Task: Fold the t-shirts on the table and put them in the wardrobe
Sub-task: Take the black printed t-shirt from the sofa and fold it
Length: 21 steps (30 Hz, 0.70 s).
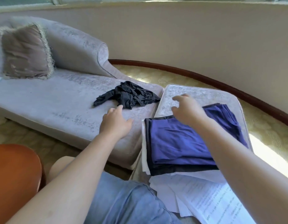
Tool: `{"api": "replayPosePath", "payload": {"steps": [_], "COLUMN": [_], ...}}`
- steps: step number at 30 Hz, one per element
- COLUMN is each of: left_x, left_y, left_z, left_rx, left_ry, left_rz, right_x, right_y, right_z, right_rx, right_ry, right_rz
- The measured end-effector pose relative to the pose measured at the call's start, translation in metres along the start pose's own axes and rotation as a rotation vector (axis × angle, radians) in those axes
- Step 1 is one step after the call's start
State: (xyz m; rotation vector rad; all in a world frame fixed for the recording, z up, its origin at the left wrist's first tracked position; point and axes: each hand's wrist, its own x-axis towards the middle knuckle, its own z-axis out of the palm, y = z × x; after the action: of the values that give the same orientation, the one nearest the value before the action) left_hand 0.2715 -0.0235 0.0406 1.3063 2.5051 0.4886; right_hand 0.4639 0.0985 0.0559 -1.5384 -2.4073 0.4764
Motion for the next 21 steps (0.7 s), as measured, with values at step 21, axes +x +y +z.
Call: {"api": "replayPosePath", "payload": {"steps": [21], "left_x": [0.138], "left_y": [-0.194], "left_z": [0.000], "left_rx": [-0.108], "left_ry": [0.002], "left_rz": [-0.370], "right_x": [0.230], "right_y": [-0.159], "right_z": [0.237], "right_rx": [-0.198], "right_ry": [-0.401], "right_rz": [-0.078]}}
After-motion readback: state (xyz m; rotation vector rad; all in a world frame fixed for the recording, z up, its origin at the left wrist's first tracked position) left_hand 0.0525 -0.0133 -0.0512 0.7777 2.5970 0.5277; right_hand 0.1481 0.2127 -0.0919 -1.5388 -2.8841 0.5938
